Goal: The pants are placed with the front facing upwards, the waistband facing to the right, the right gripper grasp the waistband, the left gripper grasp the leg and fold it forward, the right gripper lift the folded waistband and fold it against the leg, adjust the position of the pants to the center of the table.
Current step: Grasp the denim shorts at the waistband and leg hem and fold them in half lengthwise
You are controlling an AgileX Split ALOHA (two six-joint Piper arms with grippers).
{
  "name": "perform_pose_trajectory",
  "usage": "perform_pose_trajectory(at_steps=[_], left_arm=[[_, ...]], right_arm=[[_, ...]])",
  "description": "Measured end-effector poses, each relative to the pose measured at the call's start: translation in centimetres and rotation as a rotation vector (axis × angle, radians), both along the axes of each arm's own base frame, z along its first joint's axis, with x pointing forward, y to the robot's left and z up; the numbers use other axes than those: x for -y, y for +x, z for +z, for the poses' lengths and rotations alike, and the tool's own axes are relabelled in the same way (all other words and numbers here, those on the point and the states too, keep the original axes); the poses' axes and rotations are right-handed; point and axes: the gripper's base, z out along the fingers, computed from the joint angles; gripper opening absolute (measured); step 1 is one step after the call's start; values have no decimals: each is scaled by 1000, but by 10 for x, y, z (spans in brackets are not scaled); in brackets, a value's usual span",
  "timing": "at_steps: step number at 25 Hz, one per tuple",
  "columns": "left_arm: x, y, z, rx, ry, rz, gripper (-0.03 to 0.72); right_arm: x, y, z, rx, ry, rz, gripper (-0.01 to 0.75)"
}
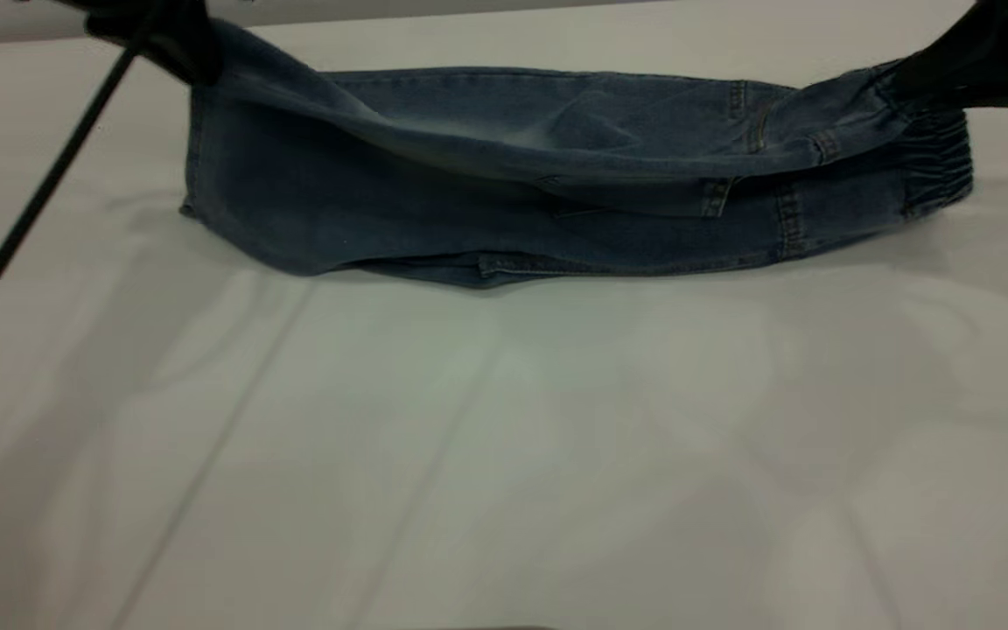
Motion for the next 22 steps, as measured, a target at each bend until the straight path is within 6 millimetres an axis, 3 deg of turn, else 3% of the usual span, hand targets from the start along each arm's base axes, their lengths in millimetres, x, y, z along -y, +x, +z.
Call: perform_pose_trajectory(at_steps=[10, 16, 19, 22], left_arm=[[16, 48, -31, 90, 13, -51, 44], [23, 60, -44, 142, 12, -69, 45], [23, 62, -46, 166, 28, -97, 60], [23, 63, -45, 177, 40, -115, 99]], right_arm=[[7, 44, -7, 83, -32, 13, 40], [12, 51, -18, 72, -45, -57, 67], [12, 51, -19, 74, -48, -59, 156], [12, 53, -17, 86, -40, -60, 344]])
